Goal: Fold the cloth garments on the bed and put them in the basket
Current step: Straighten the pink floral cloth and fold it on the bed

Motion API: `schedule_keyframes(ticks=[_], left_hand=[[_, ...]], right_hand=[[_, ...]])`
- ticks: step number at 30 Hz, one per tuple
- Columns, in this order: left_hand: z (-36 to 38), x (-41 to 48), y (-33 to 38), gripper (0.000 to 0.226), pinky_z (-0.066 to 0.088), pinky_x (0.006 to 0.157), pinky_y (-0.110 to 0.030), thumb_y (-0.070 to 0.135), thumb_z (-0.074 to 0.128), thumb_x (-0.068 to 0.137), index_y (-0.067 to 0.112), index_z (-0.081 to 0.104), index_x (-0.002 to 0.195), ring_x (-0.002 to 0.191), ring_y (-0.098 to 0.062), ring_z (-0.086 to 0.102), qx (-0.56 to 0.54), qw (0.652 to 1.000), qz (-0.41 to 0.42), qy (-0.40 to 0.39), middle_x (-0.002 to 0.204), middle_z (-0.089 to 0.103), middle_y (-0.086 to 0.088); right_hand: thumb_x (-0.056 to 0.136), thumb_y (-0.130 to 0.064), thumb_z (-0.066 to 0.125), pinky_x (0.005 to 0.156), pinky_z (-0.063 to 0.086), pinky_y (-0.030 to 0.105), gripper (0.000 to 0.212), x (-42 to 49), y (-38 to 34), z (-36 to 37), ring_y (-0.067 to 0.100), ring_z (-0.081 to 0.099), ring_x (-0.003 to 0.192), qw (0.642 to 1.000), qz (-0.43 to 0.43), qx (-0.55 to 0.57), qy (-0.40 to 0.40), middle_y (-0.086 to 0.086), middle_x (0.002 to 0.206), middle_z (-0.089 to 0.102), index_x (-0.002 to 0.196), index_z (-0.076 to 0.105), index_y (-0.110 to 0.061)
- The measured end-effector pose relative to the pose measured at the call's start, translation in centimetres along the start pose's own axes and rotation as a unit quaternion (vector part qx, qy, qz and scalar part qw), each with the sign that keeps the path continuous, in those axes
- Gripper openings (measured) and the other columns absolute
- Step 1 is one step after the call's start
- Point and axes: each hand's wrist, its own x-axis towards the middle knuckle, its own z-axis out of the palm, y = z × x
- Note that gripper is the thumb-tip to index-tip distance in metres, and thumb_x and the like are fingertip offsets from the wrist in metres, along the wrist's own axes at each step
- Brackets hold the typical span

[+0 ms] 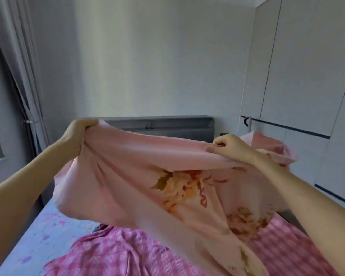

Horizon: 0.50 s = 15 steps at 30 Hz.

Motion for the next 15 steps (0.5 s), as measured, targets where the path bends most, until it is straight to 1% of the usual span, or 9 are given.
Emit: schedule_keyframes(ticks=[2, 3, 4, 6, 7, 9, 11, 13, 15], left_hand=[[1.1, -1.6, -1.2, 0.024, 0.047, 0.06, -0.018, 0.023, 0.065, 0.079, 0.021, 0.068, 0.056, 0.054, -0.006, 0.059, 0.02, 0.994, -0.031, -0.101, 0.069, 0.064, -0.002], [1.8, -2.2, -2.1, 0.014, 0.047, 0.066, -0.021, 0.026, 0.072, 0.072, 0.021, 0.069, 0.06, 0.059, -0.008, 0.06, 0.055, 0.988, -0.04, -0.136, 0.078, 0.063, -0.005], [2.2, -2.7, -2.7, 0.011, 0.046, 0.069, -0.022, 0.026, 0.076, 0.07, 0.022, 0.068, 0.064, 0.063, -0.009, 0.059, 0.135, 0.978, -0.034, -0.158, 0.08, 0.063, -0.002], [3.5, -3.8, -4.2, 0.017, 0.042, 0.064, -0.021, 0.025, 0.08, 0.07, 0.019, 0.065, 0.068, 0.062, -0.006, 0.055, 0.303, 0.934, 0.008, -0.188, 0.066, 0.06, 0.011], [4.3, -4.1, -5.0, 0.019, 0.04, 0.061, -0.022, 0.023, 0.081, 0.069, 0.015, 0.064, 0.066, 0.061, -0.007, 0.052, 0.337, 0.922, 0.031, -0.188, 0.059, 0.056, 0.012], [5.3, -4.4, -5.7, 0.013, 0.038, 0.063, -0.028, 0.014, 0.076, 0.073, 0.004, 0.068, 0.07, 0.068, -0.014, 0.049, 0.357, 0.919, 0.078, -0.146, 0.064, 0.057, 0.003], [6.0, -4.6, -5.7, 0.007, 0.038, 0.068, -0.028, 0.002, 0.064, 0.08, 0.002, 0.071, 0.08, 0.075, -0.017, 0.053, 0.362, 0.922, 0.121, -0.069, 0.076, 0.064, -0.007], [6.9, -5.3, -4.9, 0.016, 0.042, 0.073, -0.032, 0.004, 0.058, 0.08, 0.003, 0.072, 0.088, 0.079, -0.021, 0.056, 0.365, 0.917, 0.159, -0.004, 0.083, 0.068, -0.014], [8.0, -5.7, -3.8, 0.031, 0.046, 0.08, -0.036, 0.019, 0.054, 0.074, 0.005, 0.073, 0.094, 0.084, -0.025, 0.059, 0.348, 0.919, 0.175, 0.05, 0.087, 0.069, -0.014]], right_hand=[[0.079, -0.05, 0.067, 0.056, 0.02, 0.031, 0.05, -1.7, 0.8, -0.7, 0.015, 0.032, 0.055, 0.999, 0.019, -0.01, -0.041, 0.002, 0.058, 0.032, 0.058, 0.04, -0.014], [0.078, -0.046, 0.071, 0.056, 0.021, 0.031, 0.048, -2.7, 1.2, -0.9, 0.015, 0.033, 0.055, 0.997, 0.028, -0.022, -0.062, 0.001, 0.057, 0.033, 0.058, 0.042, -0.015], [0.077, -0.041, 0.074, 0.056, 0.023, 0.03, 0.045, -3.3, 1.7, -0.9, 0.015, 0.034, 0.055, 0.996, 0.039, -0.031, -0.073, 0.0, 0.056, 0.035, 0.057, 0.044, -0.014], [0.076, -0.032, 0.076, 0.056, 0.028, 0.028, 0.039, -4.7, 2.7, -0.9, 0.015, 0.037, 0.055, 0.996, 0.049, -0.022, -0.069, 0.002, 0.057, 0.04, 0.059, 0.05, -0.008], [0.076, -0.031, 0.076, 0.058, 0.031, 0.028, 0.037, -5.3, 3.2, -1.1, 0.014, 0.04, 0.056, 0.996, 0.051, -0.009, -0.066, 0.003, 0.059, 0.044, 0.063, 0.054, -0.004], [0.075, -0.03, 0.077, 0.06, 0.039, 0.025, 0.027, -6.2, 4.2, -1.5, 0.012, 0.051, 0.061, 0.994, 0.059, 0.025, -0.09, 0.0, 0.066, 0.056, 0.075, 0.065, -0.006], [0.074, -0.022, 0.078, 0.06, 0.045, 0.018, 0.009, -7.5, 5.2, -1.8, 0.004, 0.061, 0.064, 0.982, 0.072, 0.053, -0.166, -0.011, 0.069, 0.066, 0.076, 0.069, -0.022], [0.073, -0.015, 0.078, 0.055, 0.043, 0.011, 0.023, -8.8, 7.2, -0.7, 0.001, 0.061, 0.061, 0.971, 0.087, 0.027, -0.223, -0.017, 0.061, 0.065, 0.066, 0.065, -0.033], [0.073, -0.019, 0.078, 0.055, 0.042, 0.01, 0.025, -10.0, 10.6, 1.4, 0.004, 0.058, 0.063, 0.969, 0.1, -0.019, -0.225, -0.013, 0.062, 0.063, 0.062, 0.061, -0.034]])
